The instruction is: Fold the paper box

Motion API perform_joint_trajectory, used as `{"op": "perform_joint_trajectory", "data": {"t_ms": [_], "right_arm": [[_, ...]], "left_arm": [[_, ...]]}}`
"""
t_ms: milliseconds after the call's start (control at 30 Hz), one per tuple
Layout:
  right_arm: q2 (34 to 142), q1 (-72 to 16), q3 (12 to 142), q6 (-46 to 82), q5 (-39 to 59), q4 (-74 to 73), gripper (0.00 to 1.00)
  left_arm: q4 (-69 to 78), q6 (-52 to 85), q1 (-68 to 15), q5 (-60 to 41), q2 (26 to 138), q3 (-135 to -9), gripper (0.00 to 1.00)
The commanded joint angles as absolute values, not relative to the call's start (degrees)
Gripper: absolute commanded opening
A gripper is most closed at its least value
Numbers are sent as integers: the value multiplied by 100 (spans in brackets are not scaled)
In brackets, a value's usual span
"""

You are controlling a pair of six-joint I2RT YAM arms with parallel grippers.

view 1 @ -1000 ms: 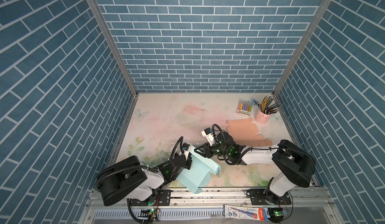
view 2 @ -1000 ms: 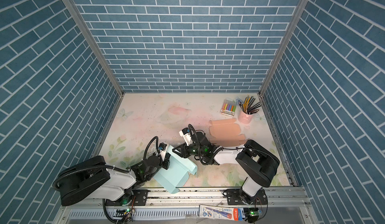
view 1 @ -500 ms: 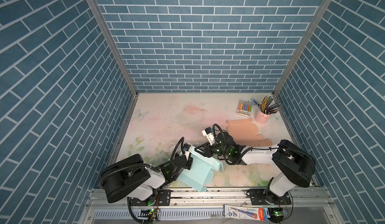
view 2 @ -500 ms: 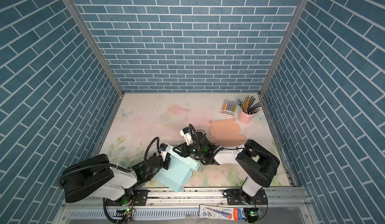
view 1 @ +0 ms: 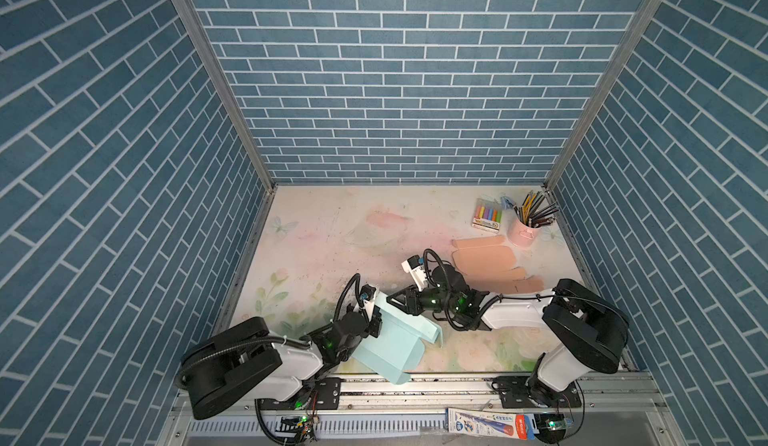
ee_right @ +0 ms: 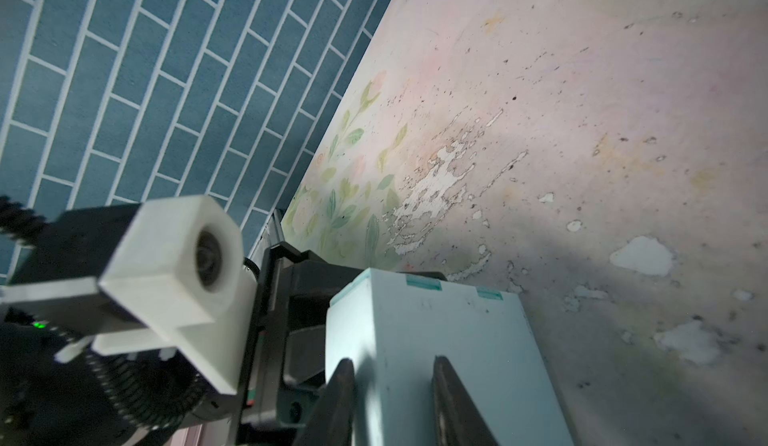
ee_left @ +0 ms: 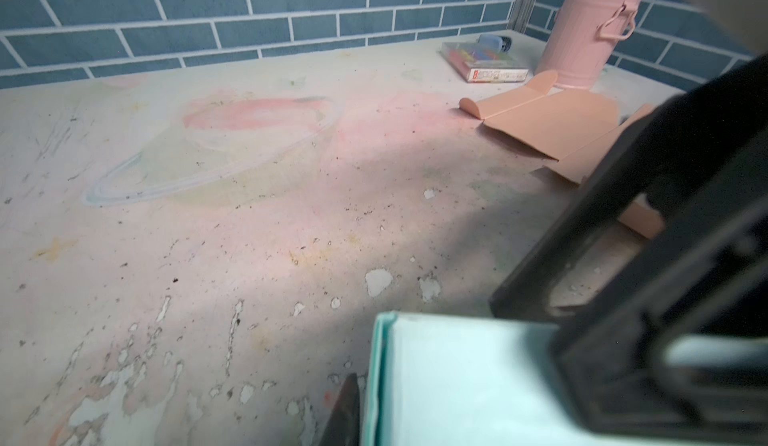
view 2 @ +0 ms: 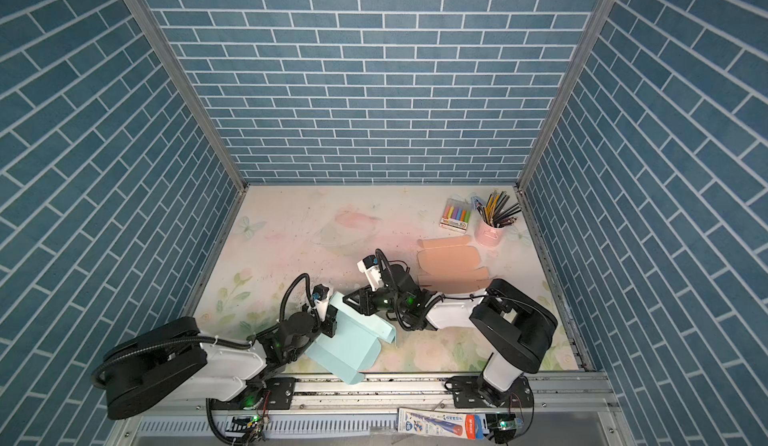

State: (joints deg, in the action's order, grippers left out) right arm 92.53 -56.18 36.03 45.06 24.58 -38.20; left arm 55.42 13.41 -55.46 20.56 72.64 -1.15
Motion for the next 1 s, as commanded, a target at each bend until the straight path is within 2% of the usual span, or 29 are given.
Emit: {"op": "perform_joint_trajectory", "data": {"t_ms": [0,233,567,667,800,967], "right_arm": [[9215,-5652,3465,4649,2365,-3661,33],[9132,-5651,3426,4658,2279,-3656,33],[8878,-5764,3534,4520,2381,-3552,33],[8492,-5799,3730,4216,2211,-2991,36],[7615,-5797,3894,3539,1481,-1899,40],[6609,-5798,4051,2827,704,-873,41]], "left_arm": [[5434,1405,-5576,2097,6944,-35,16],[5279,1424,-5580,2121,6662,43,7],[5027,1552,-5581,2185,6351,76,6],[4558,1700,-5578,2442,6095,-35,5],[3641,2001,-5482,2636,5592,-292,5],[2941,2513,-4882,2135,4947,-396,5]]}}
